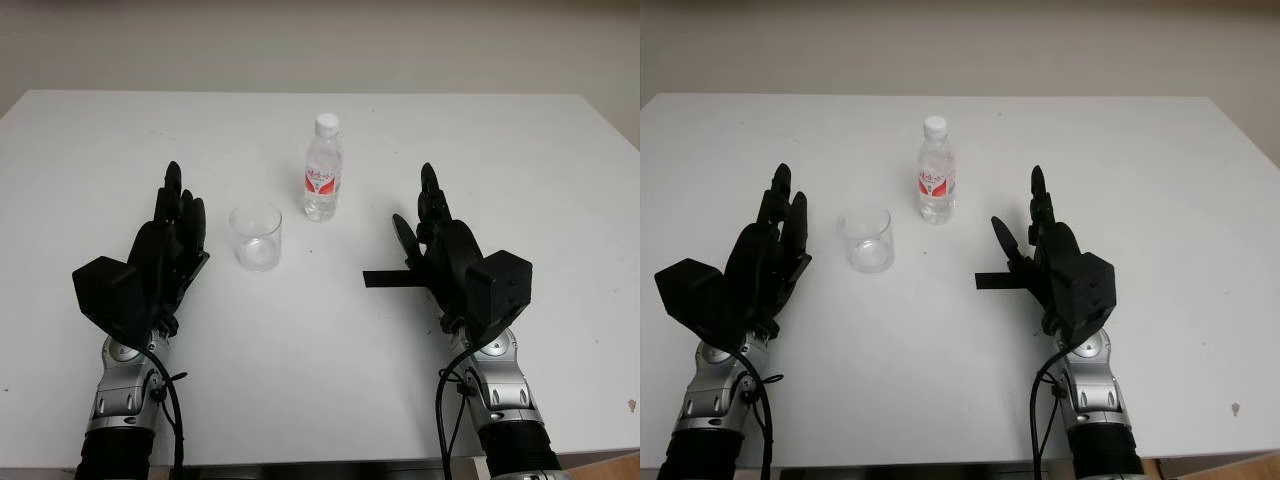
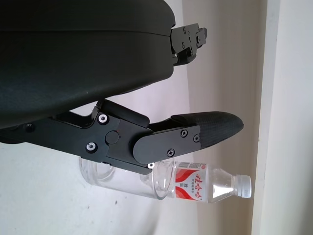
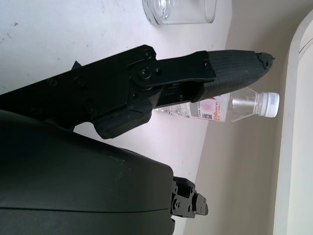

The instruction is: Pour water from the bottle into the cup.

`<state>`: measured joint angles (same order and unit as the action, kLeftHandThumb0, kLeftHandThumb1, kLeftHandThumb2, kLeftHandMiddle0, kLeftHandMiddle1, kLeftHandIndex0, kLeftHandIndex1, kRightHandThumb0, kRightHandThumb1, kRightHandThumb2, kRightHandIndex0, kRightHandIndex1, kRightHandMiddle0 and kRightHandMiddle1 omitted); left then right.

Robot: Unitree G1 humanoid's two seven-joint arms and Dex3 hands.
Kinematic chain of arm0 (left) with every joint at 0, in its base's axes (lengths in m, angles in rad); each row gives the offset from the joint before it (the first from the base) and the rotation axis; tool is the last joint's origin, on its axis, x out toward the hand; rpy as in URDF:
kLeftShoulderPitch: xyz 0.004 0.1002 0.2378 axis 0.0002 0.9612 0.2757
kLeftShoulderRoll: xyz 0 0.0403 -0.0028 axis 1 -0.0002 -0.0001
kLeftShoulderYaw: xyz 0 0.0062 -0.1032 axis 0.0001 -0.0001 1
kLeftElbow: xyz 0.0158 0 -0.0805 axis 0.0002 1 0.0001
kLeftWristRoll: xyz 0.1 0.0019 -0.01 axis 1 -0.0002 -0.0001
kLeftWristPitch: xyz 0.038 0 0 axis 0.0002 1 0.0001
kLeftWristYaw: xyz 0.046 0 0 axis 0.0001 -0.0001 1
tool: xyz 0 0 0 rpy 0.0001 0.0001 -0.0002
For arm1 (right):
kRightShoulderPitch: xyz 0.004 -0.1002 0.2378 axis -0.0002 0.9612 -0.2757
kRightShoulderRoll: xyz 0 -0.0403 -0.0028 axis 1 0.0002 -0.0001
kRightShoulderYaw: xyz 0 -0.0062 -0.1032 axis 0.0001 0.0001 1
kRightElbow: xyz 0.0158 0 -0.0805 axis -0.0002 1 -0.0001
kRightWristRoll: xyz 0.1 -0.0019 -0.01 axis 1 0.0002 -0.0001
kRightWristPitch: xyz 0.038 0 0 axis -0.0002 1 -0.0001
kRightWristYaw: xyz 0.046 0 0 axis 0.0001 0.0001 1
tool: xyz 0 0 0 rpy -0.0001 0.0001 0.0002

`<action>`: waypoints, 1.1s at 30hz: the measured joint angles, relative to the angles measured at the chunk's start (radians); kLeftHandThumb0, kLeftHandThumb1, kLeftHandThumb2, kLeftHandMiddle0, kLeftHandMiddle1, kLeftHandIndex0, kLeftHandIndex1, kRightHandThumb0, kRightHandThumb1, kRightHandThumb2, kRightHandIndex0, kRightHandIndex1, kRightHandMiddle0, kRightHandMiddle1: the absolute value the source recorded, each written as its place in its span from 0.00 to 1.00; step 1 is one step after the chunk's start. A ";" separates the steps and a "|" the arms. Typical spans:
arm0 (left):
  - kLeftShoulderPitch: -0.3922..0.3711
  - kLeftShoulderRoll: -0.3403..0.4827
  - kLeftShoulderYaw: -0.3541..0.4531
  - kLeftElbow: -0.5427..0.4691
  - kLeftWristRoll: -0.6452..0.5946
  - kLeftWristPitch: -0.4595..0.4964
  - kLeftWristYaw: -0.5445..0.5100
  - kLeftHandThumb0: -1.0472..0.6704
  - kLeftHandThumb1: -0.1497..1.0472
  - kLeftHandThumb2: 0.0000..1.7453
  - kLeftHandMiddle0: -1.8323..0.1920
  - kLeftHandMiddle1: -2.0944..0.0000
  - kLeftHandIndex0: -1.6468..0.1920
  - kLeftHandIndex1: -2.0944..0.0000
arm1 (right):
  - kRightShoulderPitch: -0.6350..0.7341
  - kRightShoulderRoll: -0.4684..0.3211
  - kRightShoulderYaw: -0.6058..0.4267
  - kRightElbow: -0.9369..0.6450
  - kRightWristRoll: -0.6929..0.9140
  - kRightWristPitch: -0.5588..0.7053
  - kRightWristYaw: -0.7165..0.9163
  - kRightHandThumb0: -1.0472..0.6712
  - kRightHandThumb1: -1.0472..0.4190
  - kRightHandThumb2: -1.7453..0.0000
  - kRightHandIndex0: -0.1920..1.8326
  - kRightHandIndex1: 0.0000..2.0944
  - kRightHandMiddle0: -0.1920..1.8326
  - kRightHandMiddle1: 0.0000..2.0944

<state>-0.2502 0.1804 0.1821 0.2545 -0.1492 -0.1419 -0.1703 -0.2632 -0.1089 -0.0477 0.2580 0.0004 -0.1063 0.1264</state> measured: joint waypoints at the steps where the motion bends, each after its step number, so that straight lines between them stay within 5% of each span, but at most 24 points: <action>1: 0.000 0.000 0.000 0.000 -0.002 -0.001 0.000 0.15 1.00 0.27 0.99 0.98 0.99 0.98 | 0.000 0.000 0.000 0.000 0.000 0.000 0.000 0.00 0.00 0.85 0.00 0.00 0.00 0.00; 19: -0.001 0.003 0.012 0.007 -0.036 -0.008 -0.012 0.16 1.00 0.33 0.99 0.97 0.99 0.98 | -0.080 0.013 -0.004 0.084 0.021 -0.028 -0.010 0.00 0.07 0.98 0.00 0.00 0.00 0.00; 33: -0.012 0.003 0.015 0.015 -0.037 -0.006 -0.016 0.17 1.00 0.32 0.99 0.97 0.99 0.97 | -0.451 0.008 0.013 0.542 -0.037 -0.109 -0.034 0.02 0.10 0.97 0.00 0.00 0.00 0.00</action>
<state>-0.2622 0.1835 0.1968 0.2699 -0.1863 -0.1483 -0.1866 -0.7140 -0.1012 -0.0349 0.8004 -0.0367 -0.2153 0.0929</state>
